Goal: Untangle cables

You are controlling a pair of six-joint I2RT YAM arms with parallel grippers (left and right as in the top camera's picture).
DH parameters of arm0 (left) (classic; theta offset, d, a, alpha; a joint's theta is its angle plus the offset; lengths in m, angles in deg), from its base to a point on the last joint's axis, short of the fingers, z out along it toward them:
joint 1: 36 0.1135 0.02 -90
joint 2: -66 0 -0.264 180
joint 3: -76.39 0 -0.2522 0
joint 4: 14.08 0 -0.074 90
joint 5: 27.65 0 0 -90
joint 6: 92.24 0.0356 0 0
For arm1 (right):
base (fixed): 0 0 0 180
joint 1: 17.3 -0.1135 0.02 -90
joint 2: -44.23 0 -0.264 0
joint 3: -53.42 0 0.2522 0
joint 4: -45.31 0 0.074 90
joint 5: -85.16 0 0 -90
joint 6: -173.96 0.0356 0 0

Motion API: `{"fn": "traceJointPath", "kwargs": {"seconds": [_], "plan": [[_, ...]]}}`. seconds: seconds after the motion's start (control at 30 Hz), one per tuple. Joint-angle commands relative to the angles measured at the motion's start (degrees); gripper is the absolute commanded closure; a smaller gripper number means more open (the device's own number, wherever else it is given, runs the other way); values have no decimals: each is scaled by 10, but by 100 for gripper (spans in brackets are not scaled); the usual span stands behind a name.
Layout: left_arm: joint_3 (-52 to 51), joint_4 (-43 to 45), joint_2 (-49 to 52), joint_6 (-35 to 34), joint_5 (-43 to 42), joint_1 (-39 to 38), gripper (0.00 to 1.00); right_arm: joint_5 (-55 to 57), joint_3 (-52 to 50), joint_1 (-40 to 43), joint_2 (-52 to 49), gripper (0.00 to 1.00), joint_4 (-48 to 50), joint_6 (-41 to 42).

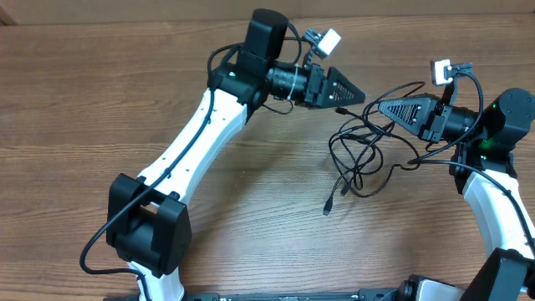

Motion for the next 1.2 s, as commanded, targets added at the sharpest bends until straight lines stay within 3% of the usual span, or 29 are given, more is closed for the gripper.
{"fn": "traceJointPath", "kwargs": {"seconds": [0.0, 0.1, 0.33, 0.47, 0.8, 0.9, 1.17], "plan": [[5, 1, -7, 46, 17, -26, 54, -1, 3, 1, 2, 96, 4, 4], [5, 1, -7, 58, 36, -36, 70, -1, 3, 1, 2, 96, 4, 5], [5, 0, -7, 78, 62, -39, 74, -16, 3, 1, 2, 96, 4, 5], [5, 0, -7, 78, 61, -39, 96, -18, 3, 1, 2, 96, 4, 5], [5, 0, -7, 80, 61, -60, 91, -18, 3, 1, 2, 96, 4, 13], [5, 0, -7, 80, 62, -69, 96, -22, 3, 1, 2, 96, 4, 13], [5, 1, -7, 70, 70, -68, 96, -23, 3, 1, 2, 96, 3, 15]]}}
